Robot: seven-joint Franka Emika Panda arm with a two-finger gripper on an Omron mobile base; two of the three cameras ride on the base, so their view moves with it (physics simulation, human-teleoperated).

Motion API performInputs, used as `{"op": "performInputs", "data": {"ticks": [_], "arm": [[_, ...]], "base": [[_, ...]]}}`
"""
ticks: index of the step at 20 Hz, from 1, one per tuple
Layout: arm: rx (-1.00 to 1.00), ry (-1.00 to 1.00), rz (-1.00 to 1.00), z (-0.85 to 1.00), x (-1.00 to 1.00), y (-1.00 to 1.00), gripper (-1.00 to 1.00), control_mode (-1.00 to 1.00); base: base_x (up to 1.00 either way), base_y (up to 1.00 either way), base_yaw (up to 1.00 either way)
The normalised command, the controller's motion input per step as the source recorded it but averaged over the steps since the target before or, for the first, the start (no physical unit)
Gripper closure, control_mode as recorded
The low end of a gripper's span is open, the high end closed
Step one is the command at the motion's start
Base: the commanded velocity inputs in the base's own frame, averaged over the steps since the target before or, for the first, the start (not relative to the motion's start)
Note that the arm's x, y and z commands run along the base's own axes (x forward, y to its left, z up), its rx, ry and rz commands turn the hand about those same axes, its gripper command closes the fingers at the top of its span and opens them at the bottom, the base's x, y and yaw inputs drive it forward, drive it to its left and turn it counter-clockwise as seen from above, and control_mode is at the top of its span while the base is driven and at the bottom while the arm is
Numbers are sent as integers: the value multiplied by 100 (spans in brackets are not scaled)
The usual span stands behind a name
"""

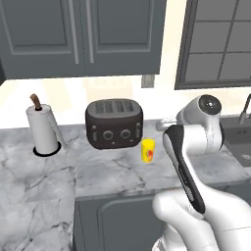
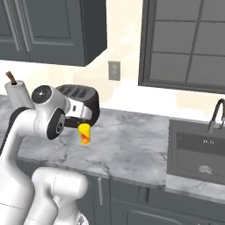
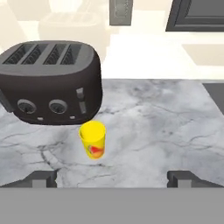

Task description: Place the pitcher and cup on the dining counter for serving.

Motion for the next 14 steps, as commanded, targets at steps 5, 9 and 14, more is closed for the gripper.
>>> {"op": "performInputs", "data": {"ticks": [5, 9, 14], "arm": [[0, 0, 0, -4, 8, 1, -100, -100], [5, 21, 0, -46, 55, 0, -100, -100], [15, 35, 0, -52, 65, 0, -100, -100]], "base": [[5, 7, 1], [0, 0, 0], [0, 0, 0]]}}
